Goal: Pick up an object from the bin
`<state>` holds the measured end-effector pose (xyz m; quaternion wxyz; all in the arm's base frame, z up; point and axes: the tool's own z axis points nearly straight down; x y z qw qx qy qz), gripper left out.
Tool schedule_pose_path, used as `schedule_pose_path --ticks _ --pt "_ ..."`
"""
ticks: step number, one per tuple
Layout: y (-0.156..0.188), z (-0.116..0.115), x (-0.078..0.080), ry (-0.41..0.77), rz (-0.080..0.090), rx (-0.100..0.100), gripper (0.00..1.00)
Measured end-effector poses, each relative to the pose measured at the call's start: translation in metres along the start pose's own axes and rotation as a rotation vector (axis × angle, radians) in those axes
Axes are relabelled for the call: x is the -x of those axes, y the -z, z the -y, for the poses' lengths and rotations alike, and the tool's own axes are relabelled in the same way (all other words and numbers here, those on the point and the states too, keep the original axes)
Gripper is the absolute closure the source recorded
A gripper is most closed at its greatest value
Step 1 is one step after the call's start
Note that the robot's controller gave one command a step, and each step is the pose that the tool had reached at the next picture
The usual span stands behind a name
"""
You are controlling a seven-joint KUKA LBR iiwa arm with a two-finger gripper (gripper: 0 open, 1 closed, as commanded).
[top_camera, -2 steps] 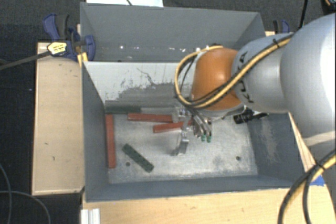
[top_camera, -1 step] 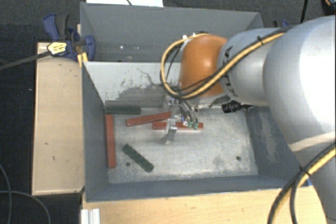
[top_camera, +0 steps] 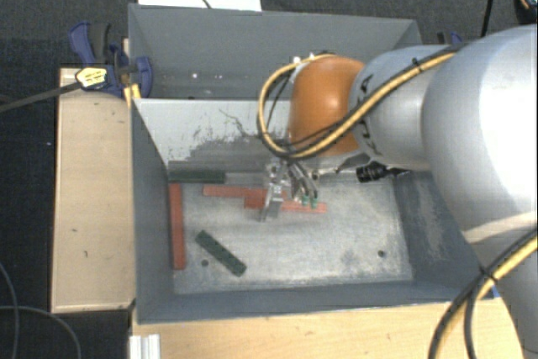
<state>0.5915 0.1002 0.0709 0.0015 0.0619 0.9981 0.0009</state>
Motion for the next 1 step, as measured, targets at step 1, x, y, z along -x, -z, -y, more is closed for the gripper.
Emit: schedule_pose_path --ticks 1 --pt "0.1504 -0.0073 -0.0254 0.011 0.006 0.002 1.00"
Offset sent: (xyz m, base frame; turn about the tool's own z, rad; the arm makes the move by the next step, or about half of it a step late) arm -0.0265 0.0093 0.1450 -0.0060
